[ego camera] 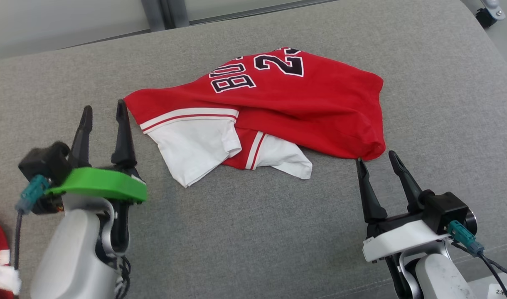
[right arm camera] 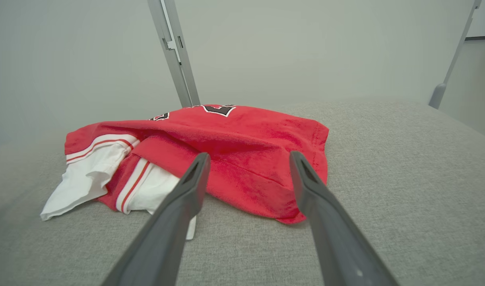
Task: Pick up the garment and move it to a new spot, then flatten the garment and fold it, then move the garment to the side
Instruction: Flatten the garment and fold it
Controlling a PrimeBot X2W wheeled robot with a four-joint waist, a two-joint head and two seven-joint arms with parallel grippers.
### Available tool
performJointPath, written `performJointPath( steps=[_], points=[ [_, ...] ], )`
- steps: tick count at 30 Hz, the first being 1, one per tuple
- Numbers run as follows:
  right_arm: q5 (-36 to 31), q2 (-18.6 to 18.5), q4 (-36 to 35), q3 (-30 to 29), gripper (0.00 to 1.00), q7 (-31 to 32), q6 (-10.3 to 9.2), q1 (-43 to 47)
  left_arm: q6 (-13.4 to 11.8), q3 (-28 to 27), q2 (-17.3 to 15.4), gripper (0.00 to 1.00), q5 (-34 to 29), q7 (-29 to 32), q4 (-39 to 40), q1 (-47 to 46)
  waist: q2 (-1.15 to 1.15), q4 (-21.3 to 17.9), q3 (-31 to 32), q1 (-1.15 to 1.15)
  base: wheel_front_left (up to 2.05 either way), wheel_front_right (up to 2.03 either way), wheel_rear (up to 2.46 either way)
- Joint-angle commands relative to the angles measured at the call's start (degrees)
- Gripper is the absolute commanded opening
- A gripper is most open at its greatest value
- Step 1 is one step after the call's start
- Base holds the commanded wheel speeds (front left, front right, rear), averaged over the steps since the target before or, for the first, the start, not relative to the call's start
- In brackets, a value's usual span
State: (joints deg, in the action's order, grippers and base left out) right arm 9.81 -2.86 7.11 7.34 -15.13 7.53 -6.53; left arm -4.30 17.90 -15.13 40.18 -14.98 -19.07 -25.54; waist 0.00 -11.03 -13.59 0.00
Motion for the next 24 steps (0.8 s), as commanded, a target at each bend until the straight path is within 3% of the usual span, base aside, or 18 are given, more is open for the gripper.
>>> performJointPath(
  steps=[1, 5, 8, 14, 18, 24],
  points=[
    [-0.25, -0.04, 0.12, 0.03, 1.00, -0.03, -0.08, 0.81, -0.41, -1.18, 1.48, 1.00, -2.26, -0.16, 1.85, 4.24, 0.00, 1.11, 0.85, 0.00, 0.00, 0.00, 0.00],
    [-0.41, -0.07, 0.56, 0.17, 1.00, -0.03, -0.09, 1.65, 1.16, -3.39, 6.22, 1.00, -6.27, -0.14, 3.84, 12.45, 0.00, 2.30, 1.76, 0.00, 0.00, 0.00, 0.00],
    [-0.53, -0.06, 0.64, 0.69, 1.00, -0.03, -0.09, 1.09, 2.44, -2.32, 8.23, 1.00, -7.65, -0.15, 0.67, 16.04, 0.00, 2.71, 1.95, 0.00, 0.00, 0.00, 0.00],
    [-0.99, -0.07, 0.34, 0.99, 1.00, -0.03, -0.09, -0.30, 4.91, -0.17, 10.43, 1.00, -8.31, -0.16, -7.08, 12.27, 0.00, 2.70, 1.01, 0.00, 0.00, 0.00, 0.00],
    [-1.41, -0.07, 0.42, 1.11, 1.00, -0.03, -0.09, -0.30, 4.09, 2.00, 11.28, 1.00, -9.43, 0.27, -13.41, 8.32, 0.00, 1.79, 0.39, 0.00, 0.00, 0.00, 0.00],
    [-0.90, -0.07, 0.48, 0.99, 1.00, -0.03, -0.09, -0.03, -0.49, 3.14, 11.46, 1.00, -11.84, 0.55, -22.25, 3.38, 0.00, -0.17, -0.17, 0.00, 0.00, 0.00, 0.00]
  ],
)
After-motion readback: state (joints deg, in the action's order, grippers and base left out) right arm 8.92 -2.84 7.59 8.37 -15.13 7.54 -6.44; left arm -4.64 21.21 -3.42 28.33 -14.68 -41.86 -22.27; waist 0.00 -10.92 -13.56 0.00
